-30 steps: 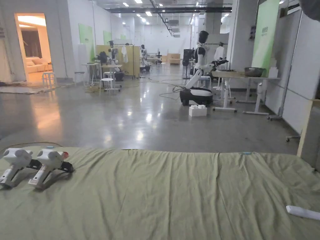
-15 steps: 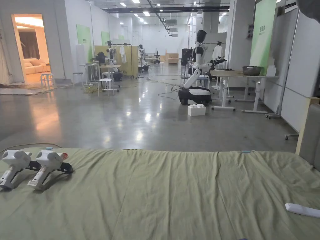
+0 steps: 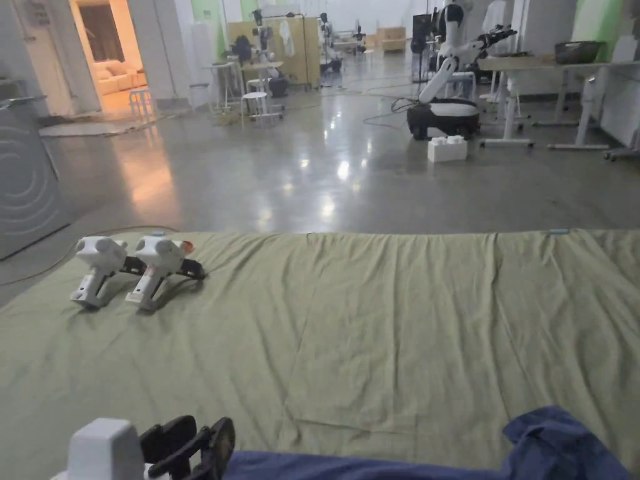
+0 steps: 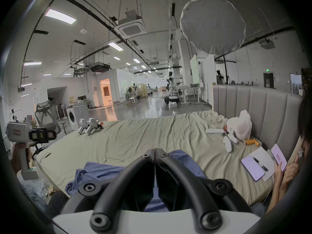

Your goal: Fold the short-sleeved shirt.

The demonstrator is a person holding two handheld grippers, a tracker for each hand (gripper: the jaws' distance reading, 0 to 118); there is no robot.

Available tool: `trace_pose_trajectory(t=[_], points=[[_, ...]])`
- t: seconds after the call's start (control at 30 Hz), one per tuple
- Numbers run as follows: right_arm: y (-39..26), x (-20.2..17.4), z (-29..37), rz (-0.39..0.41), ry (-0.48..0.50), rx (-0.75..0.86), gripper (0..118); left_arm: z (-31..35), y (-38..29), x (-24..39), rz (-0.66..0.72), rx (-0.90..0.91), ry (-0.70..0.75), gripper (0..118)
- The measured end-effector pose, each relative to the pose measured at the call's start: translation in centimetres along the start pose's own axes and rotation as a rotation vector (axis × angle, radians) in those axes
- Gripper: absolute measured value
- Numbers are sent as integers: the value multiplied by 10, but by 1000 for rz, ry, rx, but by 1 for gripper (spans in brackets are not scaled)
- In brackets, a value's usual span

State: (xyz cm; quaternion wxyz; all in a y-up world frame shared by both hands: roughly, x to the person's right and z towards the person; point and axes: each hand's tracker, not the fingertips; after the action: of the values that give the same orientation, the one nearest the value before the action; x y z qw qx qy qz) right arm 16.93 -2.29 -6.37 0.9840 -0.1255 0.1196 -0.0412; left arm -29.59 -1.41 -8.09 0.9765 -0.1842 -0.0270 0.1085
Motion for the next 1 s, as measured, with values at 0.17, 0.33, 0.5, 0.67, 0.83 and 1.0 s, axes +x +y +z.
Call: trace_pose_trajectory(t=[0.17,0.33,0.5,0.67,0.83,1.0], points=[[-19,16,-14,-22,-41,-106,0,-115,-18,-55,72,-262,97,59],[-33,32,-26,-44,-80,-183,0,-215,-56,-98,68,-482,177,59],[-47,46,-29,-71,-120,-249,0,-246,-81,-121,152,-524,215,56],[-58,52,-40,-74,-133,-304,0,-257,-94,-104,54,-555,228,15],[-56,55,-61,-79,-104,-320,0,-265,-96,-94,5,-582,251,8],[-38,83,-139,-38,-43,-426,9,-276,-98,-95,-11,-639,256,7]])
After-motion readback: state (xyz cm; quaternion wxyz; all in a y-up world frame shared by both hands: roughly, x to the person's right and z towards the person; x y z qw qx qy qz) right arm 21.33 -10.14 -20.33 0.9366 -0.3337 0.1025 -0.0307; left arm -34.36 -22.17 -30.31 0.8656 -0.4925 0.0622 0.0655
